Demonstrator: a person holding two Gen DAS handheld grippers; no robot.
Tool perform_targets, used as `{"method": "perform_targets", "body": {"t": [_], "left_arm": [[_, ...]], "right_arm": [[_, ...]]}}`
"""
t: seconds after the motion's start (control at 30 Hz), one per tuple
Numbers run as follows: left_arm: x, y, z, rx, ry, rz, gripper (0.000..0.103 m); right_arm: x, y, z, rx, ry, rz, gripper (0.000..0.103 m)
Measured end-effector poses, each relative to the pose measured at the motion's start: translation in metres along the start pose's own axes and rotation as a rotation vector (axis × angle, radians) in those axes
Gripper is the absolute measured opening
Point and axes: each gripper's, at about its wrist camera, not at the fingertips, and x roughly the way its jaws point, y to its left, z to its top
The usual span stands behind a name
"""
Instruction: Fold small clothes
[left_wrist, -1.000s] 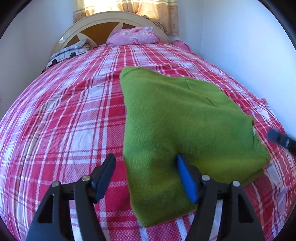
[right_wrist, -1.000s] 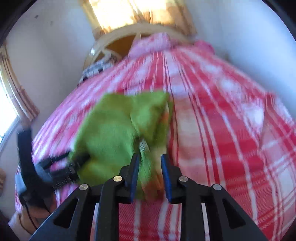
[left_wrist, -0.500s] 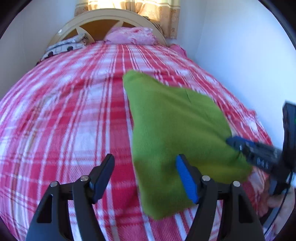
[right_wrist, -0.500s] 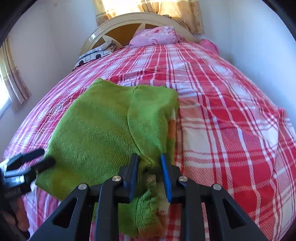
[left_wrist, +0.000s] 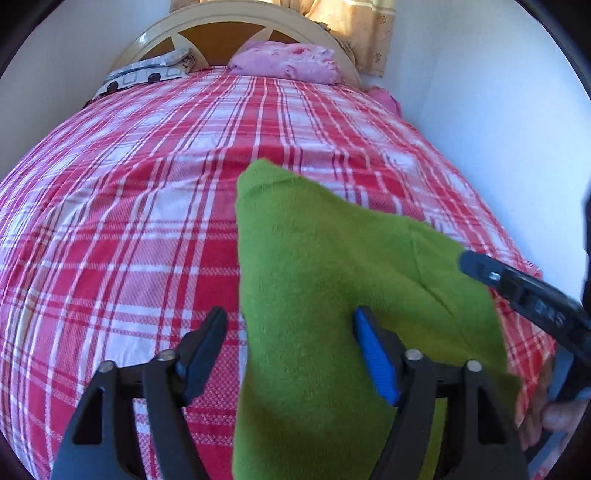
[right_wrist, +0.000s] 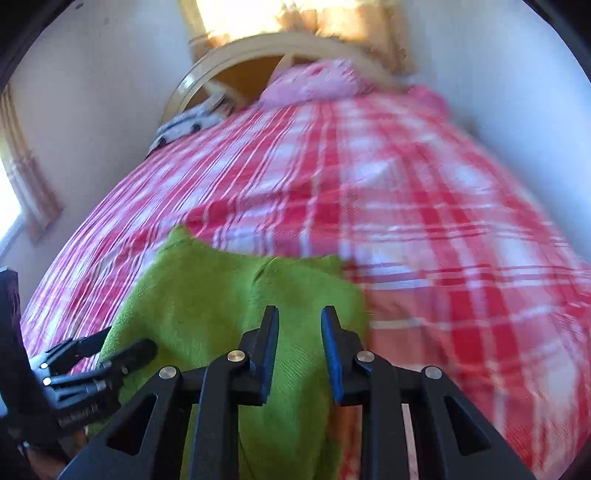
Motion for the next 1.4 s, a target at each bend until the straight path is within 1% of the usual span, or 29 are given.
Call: {"method": "perform_targets", "body": {"t": [0.03,0.07,0.1,0.13,0.23,0.33,0.43,0.5,0.67,0.77,0.83,0.87,0.93,1.0,1.03,1.07,1.1,1.17,1.23,1.27,1.33,1.37,1.4], "left_arm": [[0.002,0.001,-0.003,0.005,-0.002,0.009,0.084],[0.004,0.002,-0.006,0.01,-0.001,-0.002,0.084],[0.004,0.002,-0.007,0.011,0.001,-0.01,0.084],[0.005,0.003,-0.008,0.008,0.002,-0.015,0.086],[0.006,0.002,-0.008,0.021,0.002,-0.005,0.087],[0.005,-0.005,-0.009,0.061,-0.016,0.018,0.087],[0.004,-0.009,-0.013,0.087,-0.048,0.039,0.087],[0.004,-0.009,-0.014,0.094,-0.055,0.044,0.088],[0.005,-0.008,-0.013,0.079,-0.049,0.033,0.089],[0.005,-0.007,-0.012,0.072,-0.04,0.031,0.09],[0.005,-0.005,-0.012,0.061,-0.031,0.023,0.093],[0.005,-0.002,-0.011,0.05,-0.021,0.004,0.093],[0.005,0.006,-0.008,0.017,0.011,-0.06,0.093],[0.002,0.021,-0.007,-0.053,0.052,-0.151,0.094],[0.001,0.028,-0.007,-0.083,0.066,-0.183,0.094],[0.0,0.033,-0.008,-0.108,0.073,-0.207,0.094],[-0.004,0.042,-0.008,-0.148,0.074,-0.243,0.094],[-0.007,0.049,-0.006,-0.196,0.066,-0.271,0.093],[-0.007,0.05,0.001,-0.22,0.077,-0.291,0.093],[-0.006,0.049,0.003,-0.223,0.083,-0.299,0.093],[0.0,0.041,0.009,-0.225,0.102,-0.338,0.093],[0.004,0.039,0.01,-0.221,0.118,-0.35,0.093],[0.013,0.031,0.011,-0.208,0.151,-0.346,0.093]], "right_arm": [[0.015,-0.001,0.001,-0.019,0.05,-0.018,0.023],[0.027,-0.001,0.0,-0.039,0.087,-0.062,0.021],[0.035,-0.002,-0.001,-0.053,0.101,-0.084,0.021],[0.037,-0.003,0.0,-0.061,0.079,-0.086,0.021],[0.045,-0.01,0.004,-0.032,0.074,-0.096,0.019],[0.053,-0.006,0.005,-0.072,0.06,-0.116,0.019],[0.058,-0.009,0.009,-0.067,0.054,-0.103,0.019],[0.062,-0.013,0.013,-0.053,0.058,-0.093,0.019],[0.066,-0.011,0.016,-0.065,0.043,-0.106,0.02],[0.06,-0.015,0.015,-0.042,0.034,-0.086,0.02],[0.049,-0.02,0.012,-0.007,0.018,-0.063,0.023],[0.04,-0.024,0.009,0.026,-0.001,-0.051,0.023],[0.019,-0.035,0.001,0.097,-0.041,-0.009,0.027],[-0.007,-0.051,-0.013,0.18,-0.088,0.046,0.042],[-0.015,-0.056,-0.017,0.202,-0.098,0.058,0.046],[-0.025,-0.064,-0.025,0.234,-0.107,0.076,0.054],[-0.032,-0.072,-0.031,0.266,-0.109,0.102,0.059],[-0.039,-0.081,-0.041,0.318,-0.094,0.171,0.06],[-0.036,-0.085,-0.045,0.35,-0.068,0.216,0.06],[-0.032,-0.084,-0.047,0.355,-0.051,0.228,0.06],[-0.024,-0.078,-0.049,0.337,-0.028,0.231,0.06],[-0.018,-0.073,-0.051,0.326,-0.013,0.232,0.06],[-0.01,-0.067,-0.051,0.317,0.013,0.234,0.06]]}}
